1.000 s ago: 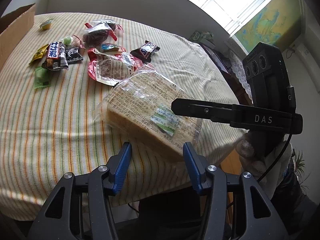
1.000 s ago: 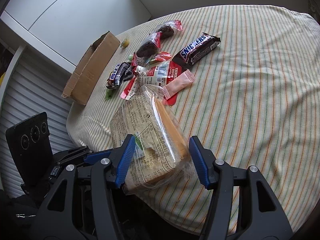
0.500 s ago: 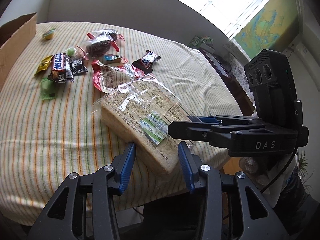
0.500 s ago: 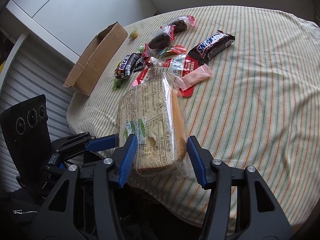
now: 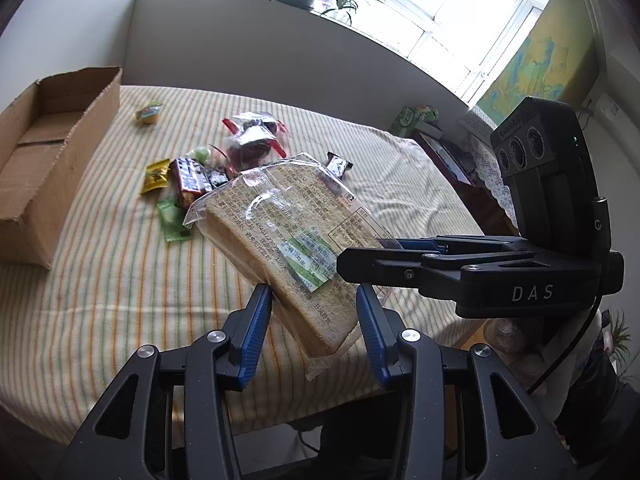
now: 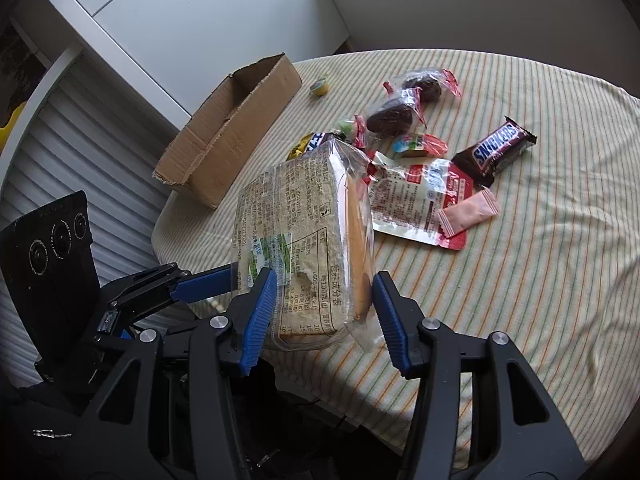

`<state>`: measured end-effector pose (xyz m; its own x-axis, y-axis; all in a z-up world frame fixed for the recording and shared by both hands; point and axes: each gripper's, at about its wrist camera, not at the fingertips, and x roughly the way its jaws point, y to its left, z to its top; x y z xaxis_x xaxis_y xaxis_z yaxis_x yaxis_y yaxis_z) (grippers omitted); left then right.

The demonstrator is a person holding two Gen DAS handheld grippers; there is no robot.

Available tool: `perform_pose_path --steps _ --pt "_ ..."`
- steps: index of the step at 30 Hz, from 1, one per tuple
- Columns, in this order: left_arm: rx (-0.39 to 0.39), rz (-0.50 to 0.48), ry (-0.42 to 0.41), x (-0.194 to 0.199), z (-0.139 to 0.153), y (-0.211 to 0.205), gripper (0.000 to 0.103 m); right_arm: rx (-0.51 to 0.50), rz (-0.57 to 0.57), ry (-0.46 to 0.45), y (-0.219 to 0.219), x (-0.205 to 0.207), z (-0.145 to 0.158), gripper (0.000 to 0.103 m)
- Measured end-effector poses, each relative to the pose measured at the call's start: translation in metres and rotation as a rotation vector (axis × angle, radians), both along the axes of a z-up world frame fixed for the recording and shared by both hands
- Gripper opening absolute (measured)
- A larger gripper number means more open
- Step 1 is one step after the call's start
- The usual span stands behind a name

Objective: Organize snacks
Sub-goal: 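Carry the bread loaf with the right tool into the cardboard box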

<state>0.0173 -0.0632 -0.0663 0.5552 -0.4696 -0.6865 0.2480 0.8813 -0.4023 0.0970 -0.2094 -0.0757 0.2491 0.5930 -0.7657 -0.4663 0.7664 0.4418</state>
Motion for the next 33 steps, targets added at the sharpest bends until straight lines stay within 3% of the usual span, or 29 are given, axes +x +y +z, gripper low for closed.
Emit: perform_pose_path --steps 18,33 --pt "0.034 0.244 -0.117 0.013 0.032 0.117 0.041 0.046 0.166 -0.085 0.144 0.051 0.038 0.053" --pt "0.062 0.388 -0.104 0.029 0.022 0.189 0.041 0.023 0.286 -0.084 0.241 0.084 0.024 0.053"
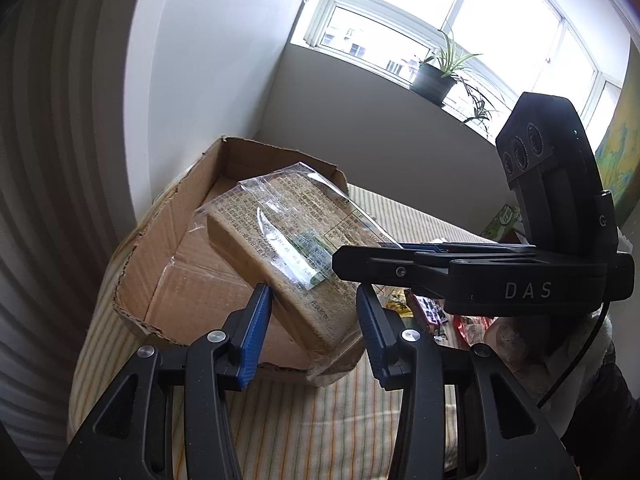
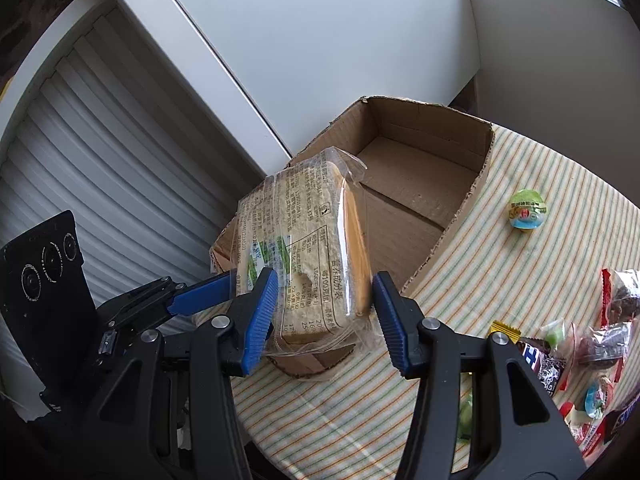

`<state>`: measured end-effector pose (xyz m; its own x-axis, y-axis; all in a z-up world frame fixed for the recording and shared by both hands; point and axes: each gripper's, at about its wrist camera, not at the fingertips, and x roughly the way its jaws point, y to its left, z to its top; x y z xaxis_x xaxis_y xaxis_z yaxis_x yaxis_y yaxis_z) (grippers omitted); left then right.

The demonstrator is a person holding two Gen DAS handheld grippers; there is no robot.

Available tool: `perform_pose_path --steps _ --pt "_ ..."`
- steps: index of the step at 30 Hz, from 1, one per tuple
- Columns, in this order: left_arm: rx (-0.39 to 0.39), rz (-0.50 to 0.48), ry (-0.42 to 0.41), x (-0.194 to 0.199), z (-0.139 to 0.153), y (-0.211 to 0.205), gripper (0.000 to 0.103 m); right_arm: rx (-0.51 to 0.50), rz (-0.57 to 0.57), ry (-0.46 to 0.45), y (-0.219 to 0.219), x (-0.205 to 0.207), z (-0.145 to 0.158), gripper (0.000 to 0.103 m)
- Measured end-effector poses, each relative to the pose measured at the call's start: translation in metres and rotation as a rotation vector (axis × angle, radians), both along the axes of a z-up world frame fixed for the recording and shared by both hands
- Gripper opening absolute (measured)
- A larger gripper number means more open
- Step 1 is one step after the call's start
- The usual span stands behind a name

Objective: Organize snacks
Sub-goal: 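Carry the bread loaf with the right tool into the cardboard box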

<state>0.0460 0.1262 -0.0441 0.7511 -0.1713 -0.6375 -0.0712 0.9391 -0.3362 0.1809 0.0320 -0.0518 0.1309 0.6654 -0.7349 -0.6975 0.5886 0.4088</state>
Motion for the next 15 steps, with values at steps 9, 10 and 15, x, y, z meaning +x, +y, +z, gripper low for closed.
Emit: perform_pose_path --steps 9,10,15 --pt "0.015 0.051 0.028 0.009 -0.008 0.017 0.041 -0.028 0.01 -0.038 0.023 0.003 -0.006 0.053" --pt "0.014 0.053 0.03 0.01 -0.009 0.018 0.041 -0.026 0.009 -0.044 0.023 0.003 -0.004 0.053" --pt "0.015 0.056 0.025 0.007 -0.006 0.017 0.041 -0.032 -0.002 -0.072 0.02 0.0 0.004 0.053"
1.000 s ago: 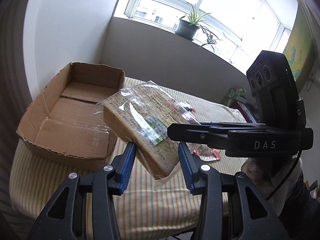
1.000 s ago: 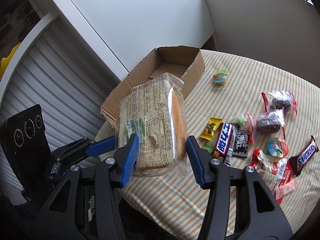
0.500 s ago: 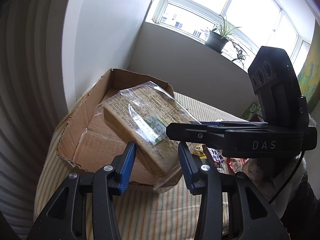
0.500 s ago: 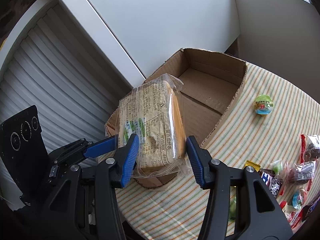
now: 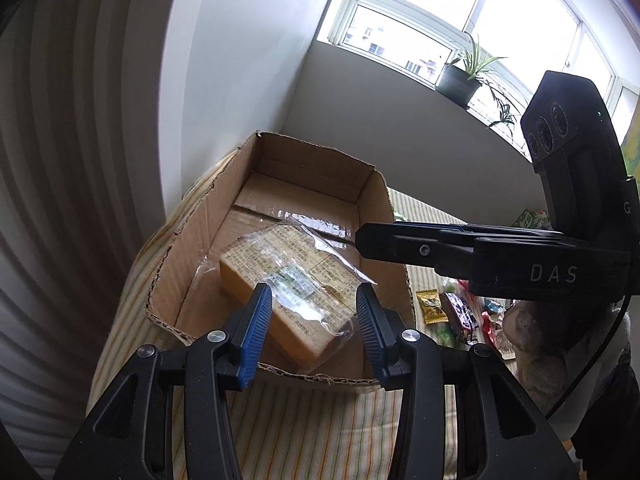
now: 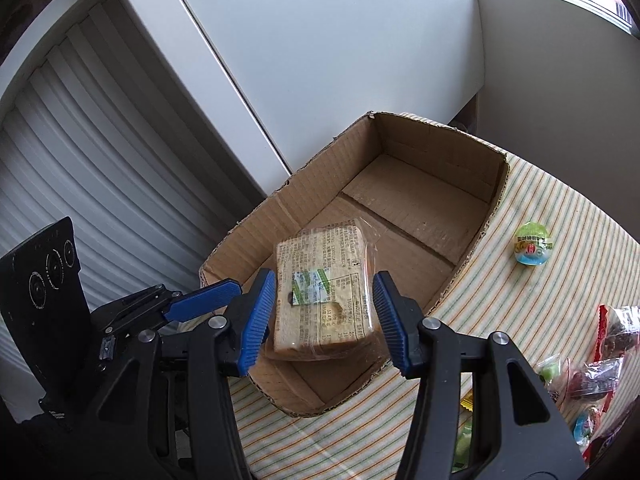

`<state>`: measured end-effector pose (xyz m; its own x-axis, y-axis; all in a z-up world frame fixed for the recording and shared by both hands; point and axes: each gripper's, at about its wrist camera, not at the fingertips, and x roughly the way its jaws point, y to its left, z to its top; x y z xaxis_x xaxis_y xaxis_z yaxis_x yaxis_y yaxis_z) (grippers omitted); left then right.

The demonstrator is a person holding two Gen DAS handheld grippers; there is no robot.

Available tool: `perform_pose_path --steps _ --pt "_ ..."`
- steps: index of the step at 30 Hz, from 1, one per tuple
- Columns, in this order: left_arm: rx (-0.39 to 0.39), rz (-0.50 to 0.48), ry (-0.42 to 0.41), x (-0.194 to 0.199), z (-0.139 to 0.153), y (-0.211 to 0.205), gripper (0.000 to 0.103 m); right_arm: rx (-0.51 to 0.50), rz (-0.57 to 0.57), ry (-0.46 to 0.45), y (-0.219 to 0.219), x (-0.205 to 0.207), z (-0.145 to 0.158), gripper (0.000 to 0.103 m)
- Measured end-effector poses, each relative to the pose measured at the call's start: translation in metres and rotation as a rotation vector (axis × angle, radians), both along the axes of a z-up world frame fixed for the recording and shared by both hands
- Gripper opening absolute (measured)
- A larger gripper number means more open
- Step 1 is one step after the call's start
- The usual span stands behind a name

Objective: Organize snacks
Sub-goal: 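Carry the bread loaf with the right tool into the cardboard box, then open the right tool to release the loaf and withdraw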

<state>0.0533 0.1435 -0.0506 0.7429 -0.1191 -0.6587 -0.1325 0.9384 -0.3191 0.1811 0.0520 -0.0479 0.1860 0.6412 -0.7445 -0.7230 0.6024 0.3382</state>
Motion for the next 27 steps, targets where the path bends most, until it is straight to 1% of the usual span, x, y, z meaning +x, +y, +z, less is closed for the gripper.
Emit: perform_pose_path --steps 5,7,8,9,12,15,20,24,25,27 --pt "0.001 0.002 -0.013 -0.004 0.006 -0.001 0.041 0.007 -0.014 -0.014 -0.012 -0.005 0.008 0.053" --pt "0.003 -0.004 -0.019 -0.006 0.009 -0.005 0.041 0.005 -0.022 -0.021 -0.02 -0.008 0.011 0.059" --pt "0.004 -0.007 -0.022 -0.007 0.01 -0.008 0.041 0.005 -0.032 -0.033 -0.025 -0.011 0.013 0.066" --pt "0.005 -0.009 -0.026 -0.008 0.011 -0.01 0.041 0.004 -0.042 -0.049 -0.03 -0.012 0.014 0.07" --pt "0.004 -0.019 -0.035 -0.012 0.016 -0.018 0.041 -0.011 -0.066 -0.087 -0.048 -0.018 0.018 0.071" --pt "0.007 -0.036 -0.04 -0.015 0.018 -0.028 0.041 -0.02 -0.085 -0.095 -0.075 -0.024 0.02 0.071" --pt "0.006 -0.067 -0.033 -0.017 0.017 -0.045 0.041 -0.013 -0.177 -0.123 -0.132 -0.031 0.019 0.071" --pt "0.006 -0.099 -0.018 -0.015 0.014 -0.063 0.041 -0.071 -0.253 -0.152 -0.176 -0.033 0.015 0.071" --pt "0.005 -0.109 -0.015 -0.015 0.013 -0.067 0.041 -0.094 -0.278 -0.166 -0.187 -0.034 0.013 0.072" --pt "0.006 -0.13 -0.008 -0.013 0.01 -0.078 0.041 -0.129 -0.334 -0.174 -0.208 -0.032 0.01 0.079"
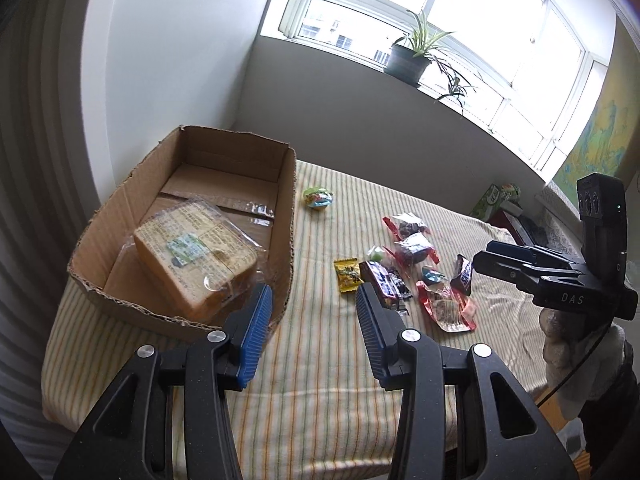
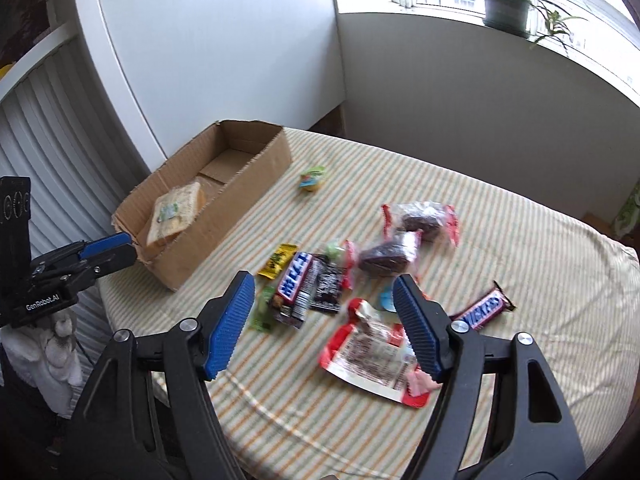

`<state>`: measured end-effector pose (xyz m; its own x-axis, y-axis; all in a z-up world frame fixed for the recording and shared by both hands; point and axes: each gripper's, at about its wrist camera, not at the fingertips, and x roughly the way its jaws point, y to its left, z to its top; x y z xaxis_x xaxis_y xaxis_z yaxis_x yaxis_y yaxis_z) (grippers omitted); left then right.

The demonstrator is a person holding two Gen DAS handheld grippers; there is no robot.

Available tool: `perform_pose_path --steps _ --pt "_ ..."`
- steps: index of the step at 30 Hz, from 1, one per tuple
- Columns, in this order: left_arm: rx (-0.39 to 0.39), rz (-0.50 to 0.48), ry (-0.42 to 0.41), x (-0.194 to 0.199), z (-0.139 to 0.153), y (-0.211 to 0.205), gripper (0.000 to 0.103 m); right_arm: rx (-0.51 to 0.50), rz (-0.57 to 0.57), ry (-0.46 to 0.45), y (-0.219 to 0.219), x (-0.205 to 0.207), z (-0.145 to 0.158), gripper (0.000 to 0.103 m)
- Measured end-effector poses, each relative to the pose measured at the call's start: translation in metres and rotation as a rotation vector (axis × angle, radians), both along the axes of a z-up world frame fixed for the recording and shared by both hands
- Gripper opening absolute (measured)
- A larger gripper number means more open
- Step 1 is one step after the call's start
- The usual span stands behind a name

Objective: Organize snacks
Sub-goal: 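Open the right tool to release the loaf and withdraw, then grasp the Snickers bar with the right tool while the left tool grasps a chocolate bar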

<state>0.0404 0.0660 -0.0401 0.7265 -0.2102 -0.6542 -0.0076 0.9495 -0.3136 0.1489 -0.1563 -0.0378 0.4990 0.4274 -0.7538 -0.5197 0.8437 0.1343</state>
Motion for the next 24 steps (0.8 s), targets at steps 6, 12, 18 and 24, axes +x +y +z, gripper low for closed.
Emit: perform_pose_path --steps 6,12,18,24 --pt "0.009 -0.062 0.024 0.005 -0.008 -0.032 0.041 -0.053 -0.133 -0.003 -0.061 0.005 -0.011 0.079" --pt "0.029 -0.119 0.053 0.014 -0.016 -0.063 0.044 -0.053 -0.222 0.08 -0.099 0.015 -0.031 0.079" --pt "0.057 -0.14 0.08 0.027 -0.023 -0.079 0.046 0.013 -0.293 0.17 -0.124 0.034 -0.048 0.079" --pt "0.041 -0.156 0.111 0.04 -0.033 -0.083 0.046 0.088 -0.314 0.289 -0.128 0.06 -0.071 0.063"
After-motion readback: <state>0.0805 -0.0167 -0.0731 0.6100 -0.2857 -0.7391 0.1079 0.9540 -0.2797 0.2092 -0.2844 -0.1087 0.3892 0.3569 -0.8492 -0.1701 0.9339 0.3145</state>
